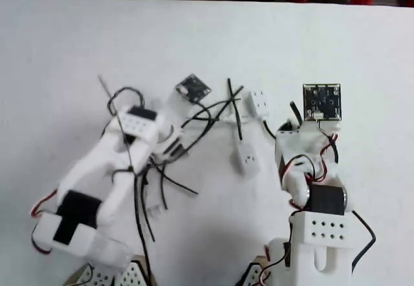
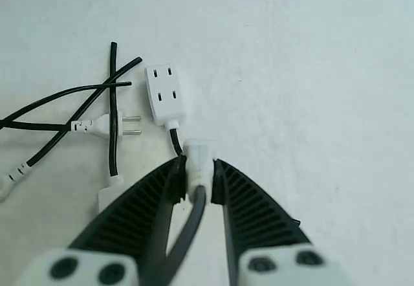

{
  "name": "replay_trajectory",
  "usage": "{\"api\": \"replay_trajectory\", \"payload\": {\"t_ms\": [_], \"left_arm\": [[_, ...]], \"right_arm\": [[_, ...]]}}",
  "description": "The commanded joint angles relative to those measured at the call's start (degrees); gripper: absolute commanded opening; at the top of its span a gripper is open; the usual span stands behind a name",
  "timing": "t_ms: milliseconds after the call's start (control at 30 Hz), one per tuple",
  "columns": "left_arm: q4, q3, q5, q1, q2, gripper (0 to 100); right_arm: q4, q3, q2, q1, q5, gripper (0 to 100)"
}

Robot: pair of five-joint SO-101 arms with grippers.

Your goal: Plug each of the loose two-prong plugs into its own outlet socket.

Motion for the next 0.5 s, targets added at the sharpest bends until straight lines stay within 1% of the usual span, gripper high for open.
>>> {"api": "replay_trajectory", "payload": {"t_ms": [0, 67, 233, 333, 467], "left_arm": [[13.01, -11.25, 2.11, 3.82, 0.04, 21], [14.68, -12.92, 2.11, 6.64, -1.27, 21], [15.03, -13.45, 2.55, 13.05, -3.91, 23], [14.68, -13.10, 2.64, 13.05, -3.74, 27], [12.92, -10.11, 2.64, 12.62, -1.71, 27]], "right_arm": [[-1.01, -2.73, -0.13, 0.04, -0.44, 1.8], [-1.01, -2.73, -0.13, 0.04, -0.44, 1.8], [-1.01, -2.73, -0.13, 0.04, -0.44, 1.8], [-1.01, -2.73, -0.13, 0.04, -0.44, 1.8], [-1.01, -2.73, -0.13, 0.04, -0.35, 1.8]]}}
